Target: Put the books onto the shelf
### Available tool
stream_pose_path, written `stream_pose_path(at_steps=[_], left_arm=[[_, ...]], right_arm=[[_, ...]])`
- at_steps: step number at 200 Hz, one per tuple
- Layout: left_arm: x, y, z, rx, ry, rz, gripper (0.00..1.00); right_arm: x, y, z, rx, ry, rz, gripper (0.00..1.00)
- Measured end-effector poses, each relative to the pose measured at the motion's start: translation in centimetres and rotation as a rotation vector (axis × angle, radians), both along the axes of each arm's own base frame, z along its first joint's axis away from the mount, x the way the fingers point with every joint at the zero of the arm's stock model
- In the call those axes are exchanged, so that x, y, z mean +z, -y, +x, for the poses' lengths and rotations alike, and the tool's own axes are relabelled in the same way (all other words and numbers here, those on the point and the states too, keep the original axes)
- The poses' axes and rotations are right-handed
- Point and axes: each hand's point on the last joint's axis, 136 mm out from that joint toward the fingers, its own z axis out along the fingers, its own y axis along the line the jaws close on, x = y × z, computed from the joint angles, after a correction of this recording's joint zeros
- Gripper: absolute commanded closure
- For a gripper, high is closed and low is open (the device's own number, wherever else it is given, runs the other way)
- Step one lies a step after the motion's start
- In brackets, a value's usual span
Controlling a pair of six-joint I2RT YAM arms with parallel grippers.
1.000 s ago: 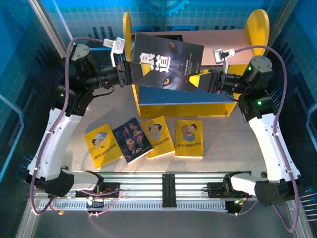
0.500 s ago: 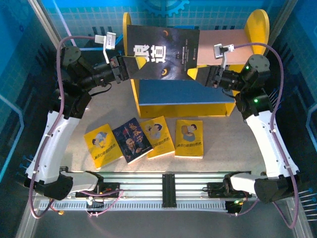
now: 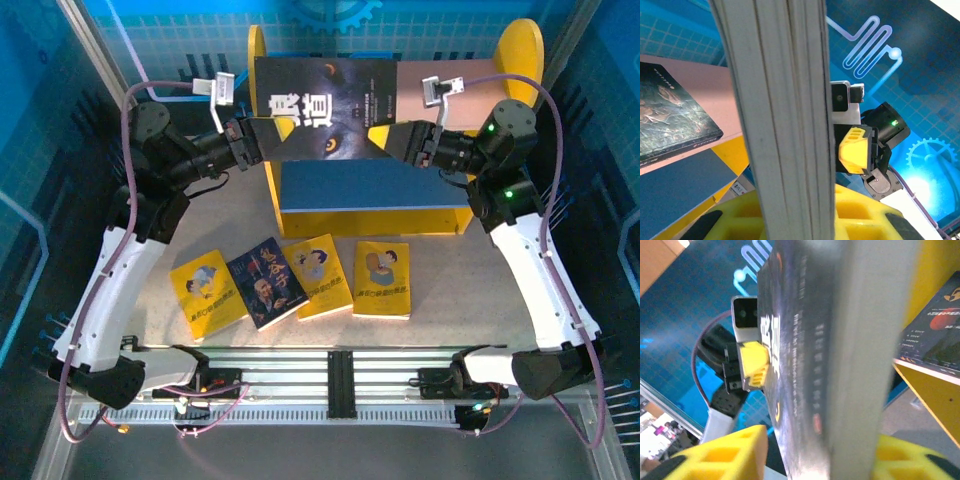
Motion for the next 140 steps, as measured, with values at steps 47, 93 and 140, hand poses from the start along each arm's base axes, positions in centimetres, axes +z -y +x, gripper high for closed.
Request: stream_pose_path(at_steps=[47,93,140], left_arm=[[1.0,-0.4,-0.4,0.010,0.031,-0.022,0.79],[0.6,-1.8,1.3,0.148,0.034,-0.018,0.20],[0.4,-6.1,-0.3,0.392,0.044,0.020,0.10]], right_arm=[[1.0,-0.3,0.2,0.011,0.026,0.005,0.97],[1.5,0.0,1.7,0.007,0.016,-0.002,0.99],[0.9,1.7,5.8,-0.060,-0.020,-0.024,0.99]])
